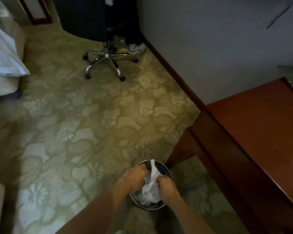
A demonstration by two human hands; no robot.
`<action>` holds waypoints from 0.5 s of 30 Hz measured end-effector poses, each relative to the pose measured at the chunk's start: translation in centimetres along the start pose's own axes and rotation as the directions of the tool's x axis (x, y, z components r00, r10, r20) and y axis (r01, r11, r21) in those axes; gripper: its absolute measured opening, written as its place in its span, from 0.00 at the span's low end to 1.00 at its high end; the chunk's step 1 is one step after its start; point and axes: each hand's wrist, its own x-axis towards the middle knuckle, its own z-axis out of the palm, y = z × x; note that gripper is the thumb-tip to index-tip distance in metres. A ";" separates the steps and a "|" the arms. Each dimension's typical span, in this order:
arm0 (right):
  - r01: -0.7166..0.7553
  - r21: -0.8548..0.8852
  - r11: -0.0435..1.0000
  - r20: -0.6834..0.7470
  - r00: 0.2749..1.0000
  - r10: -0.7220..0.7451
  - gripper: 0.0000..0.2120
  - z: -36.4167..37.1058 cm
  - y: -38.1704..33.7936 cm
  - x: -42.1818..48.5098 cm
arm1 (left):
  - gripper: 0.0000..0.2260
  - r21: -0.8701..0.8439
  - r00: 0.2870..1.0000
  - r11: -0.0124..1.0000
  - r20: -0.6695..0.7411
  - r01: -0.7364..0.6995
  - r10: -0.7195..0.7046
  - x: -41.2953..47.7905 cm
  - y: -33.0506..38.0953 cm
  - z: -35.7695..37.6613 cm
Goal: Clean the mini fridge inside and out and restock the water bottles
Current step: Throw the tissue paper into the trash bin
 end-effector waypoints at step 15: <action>-0.105 0.090 0.990 -0.003 0.994 0.106 0.13 -13.1 -1.6 -10.2 | 0.13 -0.006 1.000 1.000 0.027 0.016 -0.015 -6.8 6.3 -13.2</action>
